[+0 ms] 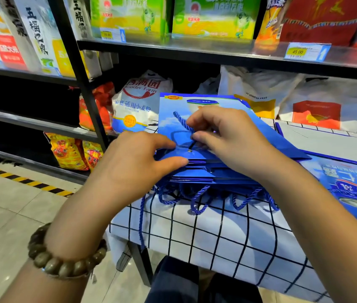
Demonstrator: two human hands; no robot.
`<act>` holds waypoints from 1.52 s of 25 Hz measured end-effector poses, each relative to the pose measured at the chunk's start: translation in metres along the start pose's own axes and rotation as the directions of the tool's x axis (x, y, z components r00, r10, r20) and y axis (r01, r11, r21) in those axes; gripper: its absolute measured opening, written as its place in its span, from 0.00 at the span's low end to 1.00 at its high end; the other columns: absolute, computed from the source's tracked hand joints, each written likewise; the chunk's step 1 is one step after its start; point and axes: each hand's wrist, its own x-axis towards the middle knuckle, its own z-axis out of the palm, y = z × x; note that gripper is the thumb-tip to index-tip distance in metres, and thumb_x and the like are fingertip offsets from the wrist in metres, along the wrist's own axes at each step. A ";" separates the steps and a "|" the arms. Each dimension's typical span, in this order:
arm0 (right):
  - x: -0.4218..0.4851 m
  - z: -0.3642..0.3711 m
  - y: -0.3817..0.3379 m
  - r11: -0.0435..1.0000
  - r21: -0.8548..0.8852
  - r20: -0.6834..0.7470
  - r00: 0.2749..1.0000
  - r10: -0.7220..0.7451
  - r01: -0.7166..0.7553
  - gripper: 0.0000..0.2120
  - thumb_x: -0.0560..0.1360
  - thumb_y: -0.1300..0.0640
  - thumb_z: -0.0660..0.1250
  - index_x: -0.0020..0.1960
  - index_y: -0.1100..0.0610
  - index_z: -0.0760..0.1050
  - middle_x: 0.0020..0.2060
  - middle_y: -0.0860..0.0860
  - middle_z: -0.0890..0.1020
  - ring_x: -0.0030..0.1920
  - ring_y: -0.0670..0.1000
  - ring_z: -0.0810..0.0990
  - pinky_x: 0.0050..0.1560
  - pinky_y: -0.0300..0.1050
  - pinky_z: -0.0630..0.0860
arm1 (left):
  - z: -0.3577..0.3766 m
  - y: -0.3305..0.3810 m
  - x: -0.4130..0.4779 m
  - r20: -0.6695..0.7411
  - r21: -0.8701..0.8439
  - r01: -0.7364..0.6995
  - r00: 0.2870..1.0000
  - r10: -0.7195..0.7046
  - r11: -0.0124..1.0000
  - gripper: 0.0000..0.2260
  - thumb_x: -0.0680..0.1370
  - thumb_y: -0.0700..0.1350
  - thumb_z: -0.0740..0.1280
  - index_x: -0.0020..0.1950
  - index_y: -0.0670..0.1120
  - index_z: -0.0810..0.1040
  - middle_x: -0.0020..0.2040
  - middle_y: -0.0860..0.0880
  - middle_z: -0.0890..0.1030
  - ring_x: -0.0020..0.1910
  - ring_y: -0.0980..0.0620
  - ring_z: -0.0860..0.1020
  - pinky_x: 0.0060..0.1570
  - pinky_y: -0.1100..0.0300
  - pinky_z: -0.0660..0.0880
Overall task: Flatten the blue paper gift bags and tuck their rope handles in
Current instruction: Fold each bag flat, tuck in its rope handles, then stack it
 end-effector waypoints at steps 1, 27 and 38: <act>0.000 0.000 0.000 0.999 -0.038 0.016 1.000 -0.025 0.025 0.09 0.73 0.67 0.65 0.51 0.58 0.77 0.37 0.36 0.74 0.36 0.33 0.75 0.44 0.30 0.73 | -0.001 0.000 0.000 -0.003 -0.013 0.003 1.000 -0.003 1.000 0.21 0.67 0.60 0.66 0.56 0.52 0.81 0.54 0.54 0.82 0.52 0.54 0.77 0.53 0.60 0.71; 0.005 -0.012 -0.007 0.996 -0.093 0.287 0.958 0.014 0.014 0.19 0.74 0.67 0.62 0.62 0.52 0.72 0.47 0.46 0.79 0.48 0.41 0.77 0.53 0.36 0.72 | 0.005 0.036 0.004 -0.104 0.531 0.083 0.994 -0.033 0.843 0.12 0.75 0.58 0.62 0.43 0.50 0.75 0.32 0.50 0.68 0.38 0.46 0.70 0.26 0.60 0.58; -0.002 -0.004 0.003 1.000 -0.025 0.195 0.981 0.013 -0.008 0.18 0.74 0.69 0.61 0.59 0.55 0.76 0.49 0.45 0.80 0.48 0.42 0.79 0.49 0.29 0.73 | 0.004 0.031 0.009 0.091 0.468 -0.106 0.993 0.071 0.877 0.07 0.81 0.49 0.55 0.54 0.50 0.70 0.52 0.51 0.75 0.41 0.49 0.66 0.36 0.57 0.61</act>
